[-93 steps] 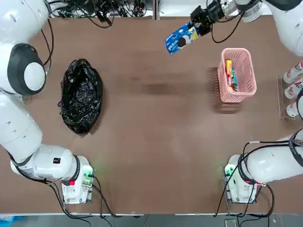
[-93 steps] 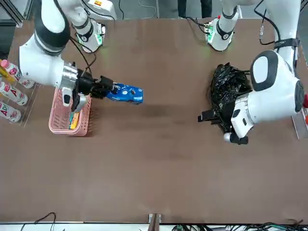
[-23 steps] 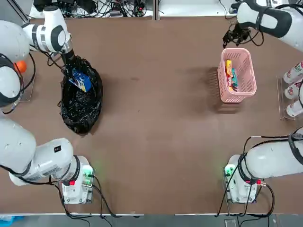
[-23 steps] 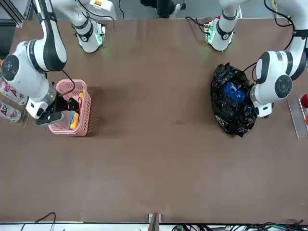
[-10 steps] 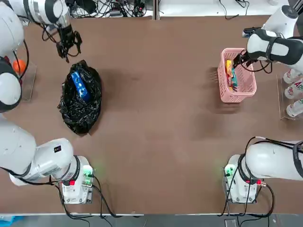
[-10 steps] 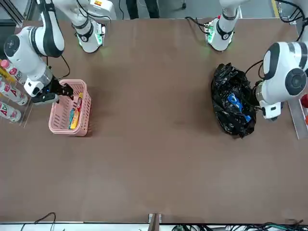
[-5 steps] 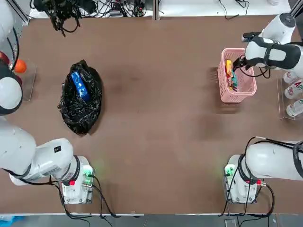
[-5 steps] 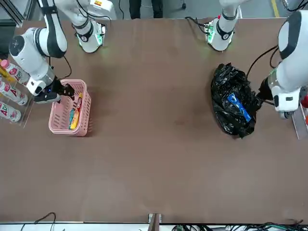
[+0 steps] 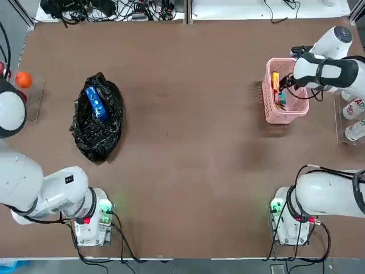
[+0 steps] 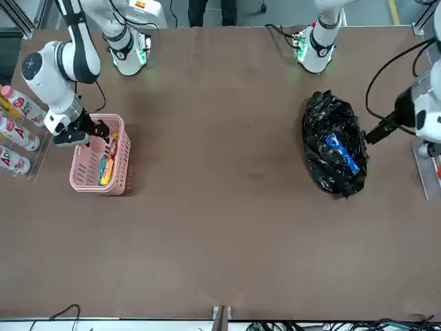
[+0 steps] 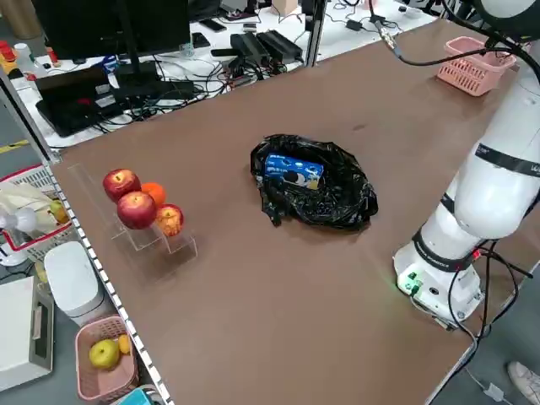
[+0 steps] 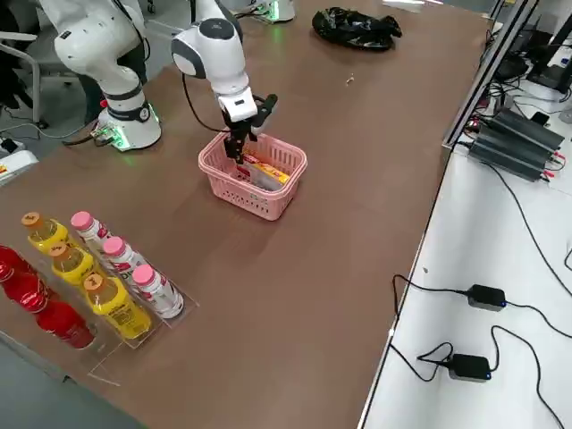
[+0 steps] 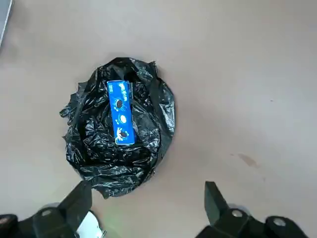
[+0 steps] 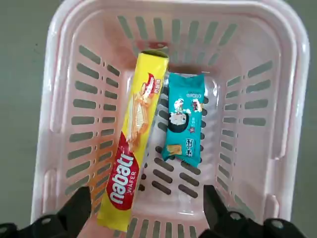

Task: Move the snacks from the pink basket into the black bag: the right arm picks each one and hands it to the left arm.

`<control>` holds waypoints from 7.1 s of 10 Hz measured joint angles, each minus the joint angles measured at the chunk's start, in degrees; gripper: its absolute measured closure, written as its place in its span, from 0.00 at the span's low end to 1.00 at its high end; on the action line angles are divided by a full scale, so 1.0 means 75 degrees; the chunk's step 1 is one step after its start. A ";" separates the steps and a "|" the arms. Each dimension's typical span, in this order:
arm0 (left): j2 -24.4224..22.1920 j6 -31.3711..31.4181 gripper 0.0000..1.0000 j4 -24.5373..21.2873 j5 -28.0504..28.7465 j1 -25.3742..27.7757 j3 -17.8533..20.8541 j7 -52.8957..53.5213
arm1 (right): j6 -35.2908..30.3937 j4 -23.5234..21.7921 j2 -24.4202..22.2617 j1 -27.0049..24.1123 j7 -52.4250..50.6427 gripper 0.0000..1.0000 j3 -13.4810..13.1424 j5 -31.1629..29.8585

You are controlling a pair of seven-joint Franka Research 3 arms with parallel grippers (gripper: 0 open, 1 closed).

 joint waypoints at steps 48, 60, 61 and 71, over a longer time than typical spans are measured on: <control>-0.0083 -0.0385 0.00 0.0585 0.0288 -0.2726 0.2350 0.3017 | 0.1746 0.0266 0.2048 0.0310 -0.0003 0.55 0.0177 0.1180; -0.0020 -0.0385 0.00 0.0585 0.0039 -0.2389 0.2339 0.3156 | 0.0939 0.0620 0.1993 0.0366 -0.0004 0.75 0.0166 0.1184; -0.0020 -0.0385 0.00 0.0585 0.0038 -0.2389 0.2337 0.3156 | 0.0357 0.0848 0.1904 0.0351 -0.0012 0.76 0.0141 0.1184; 0.0016 -0.0385 0.00 0.0585 0.0025 -0.2375 0.2333 0.3156 | -0.2783 0.2360 0.1301 -0.0344 -0.1035 0.76 0.0038 0.1156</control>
